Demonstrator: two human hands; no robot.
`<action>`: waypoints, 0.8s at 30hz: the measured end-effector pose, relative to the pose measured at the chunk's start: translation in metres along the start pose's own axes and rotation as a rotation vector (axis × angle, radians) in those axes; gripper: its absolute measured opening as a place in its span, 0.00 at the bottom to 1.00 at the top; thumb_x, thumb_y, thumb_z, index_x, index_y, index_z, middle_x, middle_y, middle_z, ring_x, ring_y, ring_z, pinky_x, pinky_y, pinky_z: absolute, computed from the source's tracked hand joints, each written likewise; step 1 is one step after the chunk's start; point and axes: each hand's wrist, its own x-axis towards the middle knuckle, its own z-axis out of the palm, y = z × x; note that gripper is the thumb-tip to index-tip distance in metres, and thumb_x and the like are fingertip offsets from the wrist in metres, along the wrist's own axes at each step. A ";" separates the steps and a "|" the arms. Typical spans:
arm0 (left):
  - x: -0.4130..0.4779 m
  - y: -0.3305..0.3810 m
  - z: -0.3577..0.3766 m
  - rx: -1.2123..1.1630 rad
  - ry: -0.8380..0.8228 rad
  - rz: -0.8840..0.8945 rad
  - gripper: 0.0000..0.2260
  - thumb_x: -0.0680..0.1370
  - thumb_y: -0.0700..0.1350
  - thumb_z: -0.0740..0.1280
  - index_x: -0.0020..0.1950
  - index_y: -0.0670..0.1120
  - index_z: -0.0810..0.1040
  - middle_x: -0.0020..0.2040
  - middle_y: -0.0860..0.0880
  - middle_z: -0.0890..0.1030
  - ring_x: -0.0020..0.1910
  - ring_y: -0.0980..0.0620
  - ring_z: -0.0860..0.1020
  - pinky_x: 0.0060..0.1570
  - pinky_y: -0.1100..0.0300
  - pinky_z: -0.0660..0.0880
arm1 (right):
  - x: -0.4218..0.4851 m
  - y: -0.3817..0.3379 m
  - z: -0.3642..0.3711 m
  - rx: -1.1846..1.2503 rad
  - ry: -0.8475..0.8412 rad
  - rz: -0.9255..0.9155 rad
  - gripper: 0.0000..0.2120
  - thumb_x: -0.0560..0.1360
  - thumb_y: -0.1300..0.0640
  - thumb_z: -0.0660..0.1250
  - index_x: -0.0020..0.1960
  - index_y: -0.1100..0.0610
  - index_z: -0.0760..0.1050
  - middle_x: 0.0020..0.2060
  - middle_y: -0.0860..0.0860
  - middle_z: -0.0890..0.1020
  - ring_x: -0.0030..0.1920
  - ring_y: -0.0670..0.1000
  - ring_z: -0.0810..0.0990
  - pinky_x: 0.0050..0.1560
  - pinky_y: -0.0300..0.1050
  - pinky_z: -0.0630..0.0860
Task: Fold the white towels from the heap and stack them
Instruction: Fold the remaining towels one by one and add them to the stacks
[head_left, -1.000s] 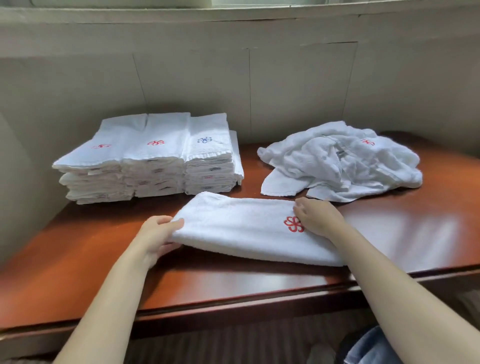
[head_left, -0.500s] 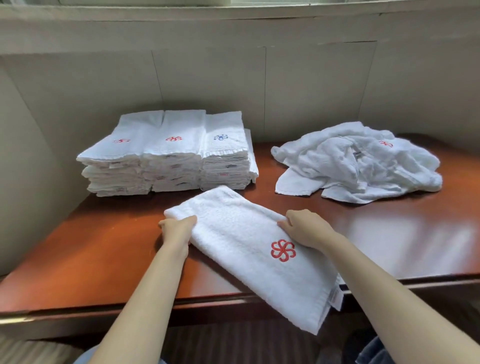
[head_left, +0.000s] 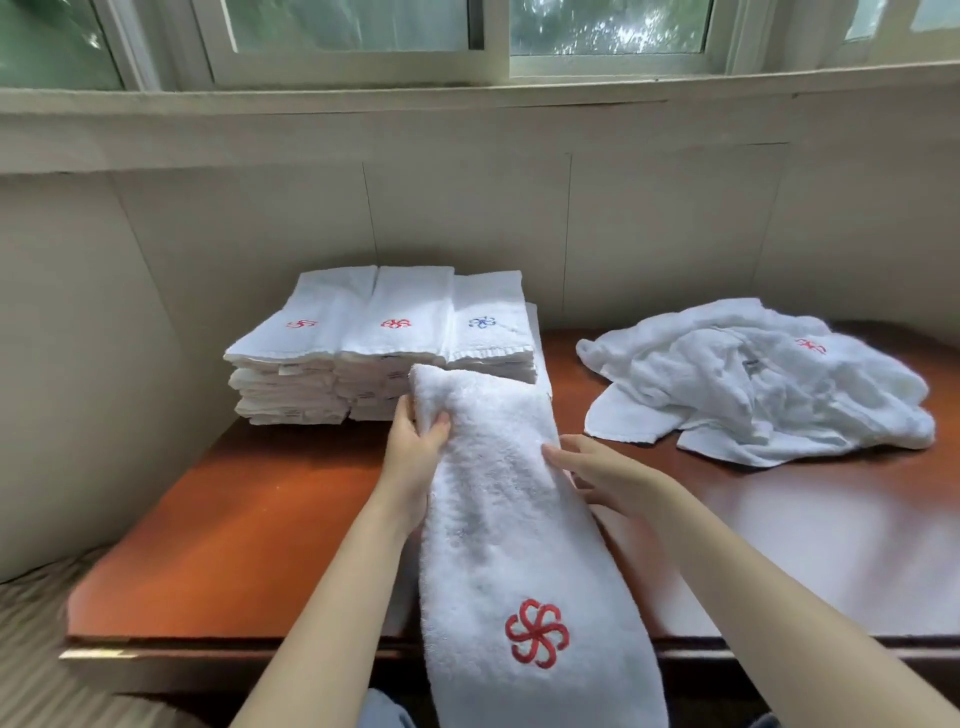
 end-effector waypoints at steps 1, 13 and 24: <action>0.001 0.005 -0.002 -0.025 -0.019 0.004 0.10 0.80 0.35 0.62 0.56 0.49 0.73 0.49 0.51 0.82 0.45 0.54 0.82 0.43 0.60 0.80 | 0.002 -0.001 -0.002 0.103 -0.097 -0.007 0.30 0.76 0.42 0.65 0.71 0.56 0.65 0.66 0.57 0.74 0.65 0.58 0.74 0.67 0.55 0.70; 0.030 0.063 -0.022 0.193 -0.009 0.055 0.10 0.79 0.40 0.65 0.59 0.49 0.74 0.54 0.48 0.82 0.53 0.51 0.82 0.50 0.56 0.79 | -0.014 -0.082 -0.010 -0.024 0.141 -0.471 0.05 0.78 0.62 0.65 0.53 0.57 0.76 0.45 0.65 0.81 0.40 0.55 0.78 0.38 0.46 0.72; 0.053 0.137 -0.016 0.468 -0.051 0.236 0.08 0.75 0.35 0.68 0.47 0.49 0.79 0.40 0.57 0.81 0.31 0.70 0.77 0.27 0.76 0.68 | -0.038 -0.143 -0.028 -0.093 0.281 -0.663 0.04 0.77 0.64 0.65 0.49 0.58 0.77 0.38 0.59 0.82 0.35 0.53 0.80 0.33 0.42 0.73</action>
